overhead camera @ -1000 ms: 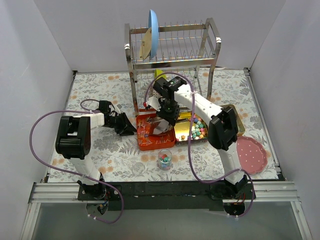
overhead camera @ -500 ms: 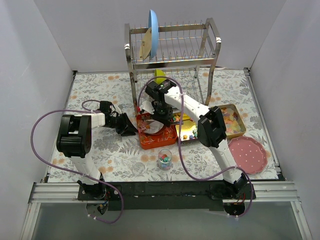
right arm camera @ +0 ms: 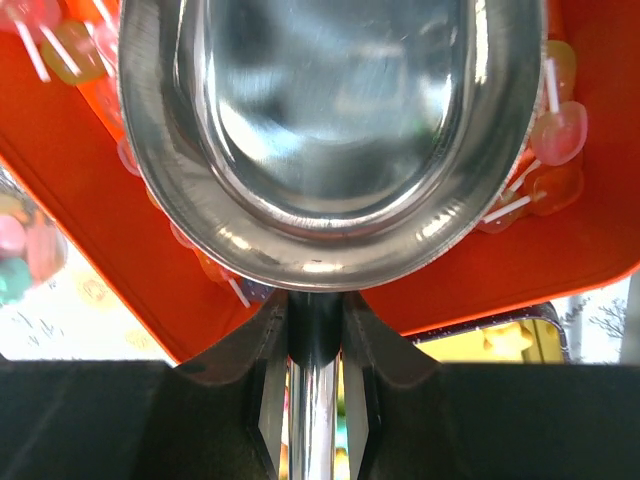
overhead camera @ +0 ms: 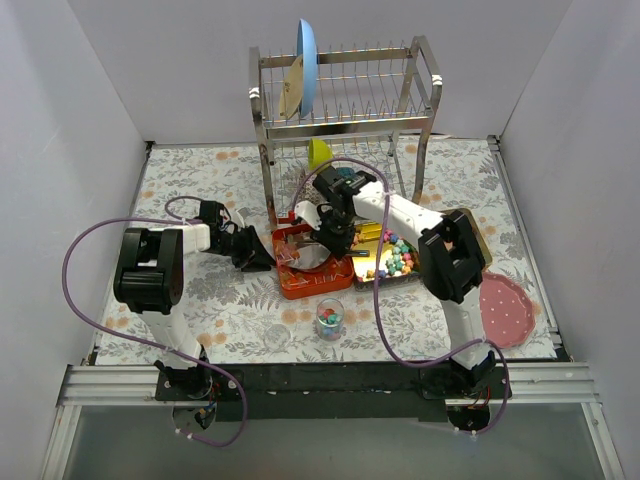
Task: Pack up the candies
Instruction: Scoop the fake candies from the storage box.
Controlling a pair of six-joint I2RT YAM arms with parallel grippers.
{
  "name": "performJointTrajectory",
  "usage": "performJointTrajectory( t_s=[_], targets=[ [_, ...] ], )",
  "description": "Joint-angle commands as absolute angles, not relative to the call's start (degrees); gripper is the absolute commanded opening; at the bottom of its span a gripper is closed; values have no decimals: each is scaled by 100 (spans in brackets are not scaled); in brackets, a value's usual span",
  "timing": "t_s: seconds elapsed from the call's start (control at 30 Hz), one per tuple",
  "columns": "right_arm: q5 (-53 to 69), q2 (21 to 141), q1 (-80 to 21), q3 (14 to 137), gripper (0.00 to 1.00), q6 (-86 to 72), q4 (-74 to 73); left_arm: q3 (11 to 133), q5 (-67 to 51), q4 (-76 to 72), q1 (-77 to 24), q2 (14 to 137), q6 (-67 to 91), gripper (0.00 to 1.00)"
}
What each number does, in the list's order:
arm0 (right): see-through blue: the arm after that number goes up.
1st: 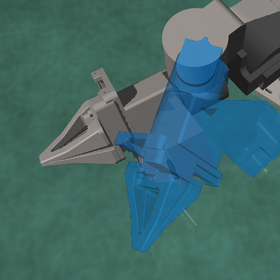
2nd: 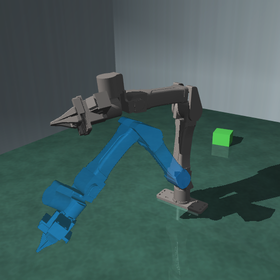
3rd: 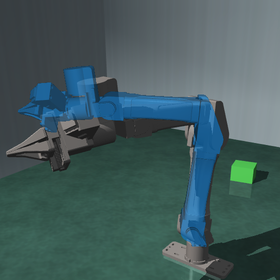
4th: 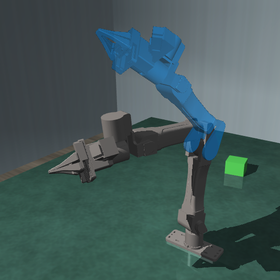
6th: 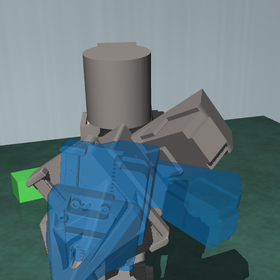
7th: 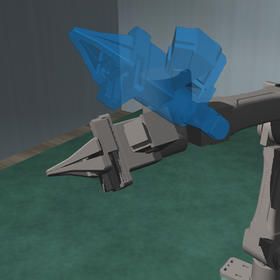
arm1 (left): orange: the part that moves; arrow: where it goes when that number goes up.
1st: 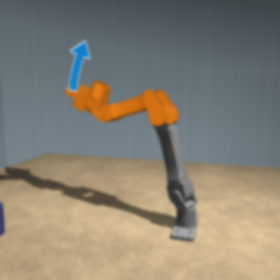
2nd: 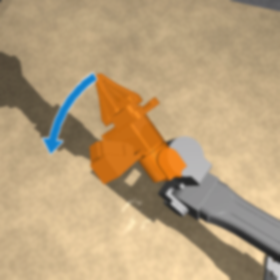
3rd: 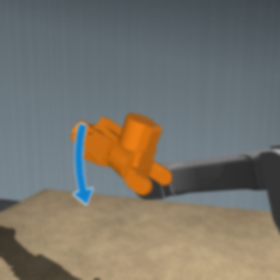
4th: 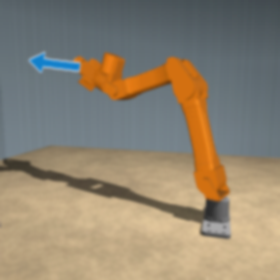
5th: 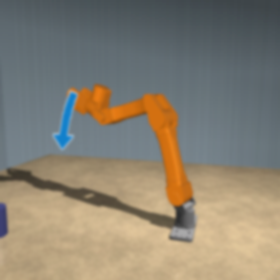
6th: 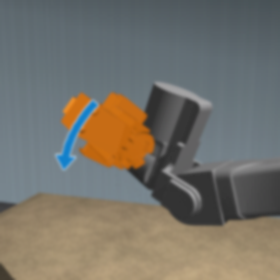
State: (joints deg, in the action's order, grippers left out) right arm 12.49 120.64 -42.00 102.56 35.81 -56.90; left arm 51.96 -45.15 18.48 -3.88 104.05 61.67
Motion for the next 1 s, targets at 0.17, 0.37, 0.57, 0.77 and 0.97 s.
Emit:
performJointTrajectory(
  t_s=[0.17, 0.37, 0.57, 0.77, 0.97],
  targets=[
    [2864, 11208, -4061, 8975, 1, 3129, -3307, 5510, -4702, 2715, -475, 10318, 5204, 30],
    [3049, 10600, -3946, 8201, 1, 3050, -2734, 5765, -4772, 3225, -264, 10152, 4843, 29],
    [3435, 10100, -3788, 7595, 1, 2707, -2031, 6117, -5176, 3787, 174, 10064, 4500, 29],
    [3884, 9712, -3630, 7120, 1, 2400, -1583, 6258, -5563, 4157, 580, 10037, 4237, 29],
    [3964, 9475, -3568, 6619, 1, 2162, -1161, 6363, -5590, 4157, 756, 10072, 4254, 29]
  ],
)
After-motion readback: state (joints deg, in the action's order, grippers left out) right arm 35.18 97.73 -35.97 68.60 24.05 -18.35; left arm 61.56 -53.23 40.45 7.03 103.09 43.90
